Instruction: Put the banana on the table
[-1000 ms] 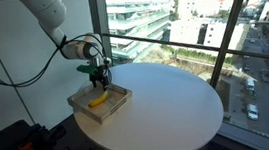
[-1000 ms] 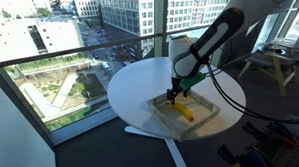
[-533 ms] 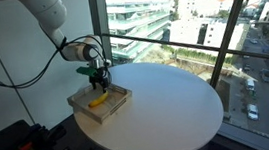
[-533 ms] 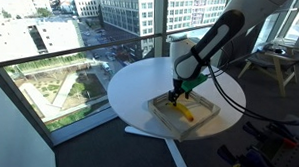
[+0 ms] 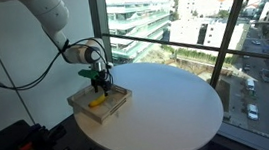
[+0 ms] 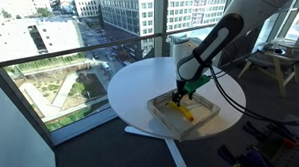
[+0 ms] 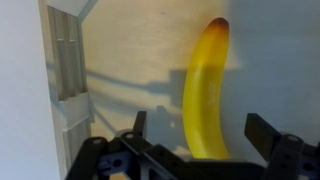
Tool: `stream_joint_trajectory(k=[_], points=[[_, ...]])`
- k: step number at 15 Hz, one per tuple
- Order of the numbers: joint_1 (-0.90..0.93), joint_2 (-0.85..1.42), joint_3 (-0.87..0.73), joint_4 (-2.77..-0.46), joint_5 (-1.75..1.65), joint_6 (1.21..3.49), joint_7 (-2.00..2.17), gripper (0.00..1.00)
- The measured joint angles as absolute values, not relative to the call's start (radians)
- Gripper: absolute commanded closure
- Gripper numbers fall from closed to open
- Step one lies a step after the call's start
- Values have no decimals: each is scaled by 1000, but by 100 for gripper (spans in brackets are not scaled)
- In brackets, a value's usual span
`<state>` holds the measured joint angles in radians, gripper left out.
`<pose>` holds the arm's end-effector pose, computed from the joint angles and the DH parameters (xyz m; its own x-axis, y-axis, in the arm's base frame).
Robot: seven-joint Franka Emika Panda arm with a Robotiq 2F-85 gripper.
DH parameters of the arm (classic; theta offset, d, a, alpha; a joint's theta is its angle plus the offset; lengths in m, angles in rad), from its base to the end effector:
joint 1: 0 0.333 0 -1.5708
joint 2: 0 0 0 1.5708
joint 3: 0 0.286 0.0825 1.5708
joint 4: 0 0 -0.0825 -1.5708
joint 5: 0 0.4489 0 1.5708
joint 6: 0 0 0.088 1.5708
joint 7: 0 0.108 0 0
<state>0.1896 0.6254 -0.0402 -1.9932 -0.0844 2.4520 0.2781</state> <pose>0.5927 0.0870 0.0481 0.9877 -0.0608 -0.1438 -0.0452 -0.9930 0.1092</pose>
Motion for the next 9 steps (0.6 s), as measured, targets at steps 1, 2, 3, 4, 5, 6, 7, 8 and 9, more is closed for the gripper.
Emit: stream_joint_trajectory(k=[1,2,3,4,5,6,7,8,9], points=[[189,627,-42,-1993,-84,2452,278,0],[189,629,-43,-1993,-84,2452,278,0],[189,630,-43,-1993,-84,2452,278,0],[189,631,-43,-1993,-84,2452,278,0],[189,632,-43,-1993,-84,2452,278,0],[190,633,-43,-1993,-84,2452,278,0],[190,633,-43,-1993,-84,2454,278,0],[191,634,-43,-1993,-84,2460,278,0],[192,636,-43,-1993,-84,2469,278,0]])
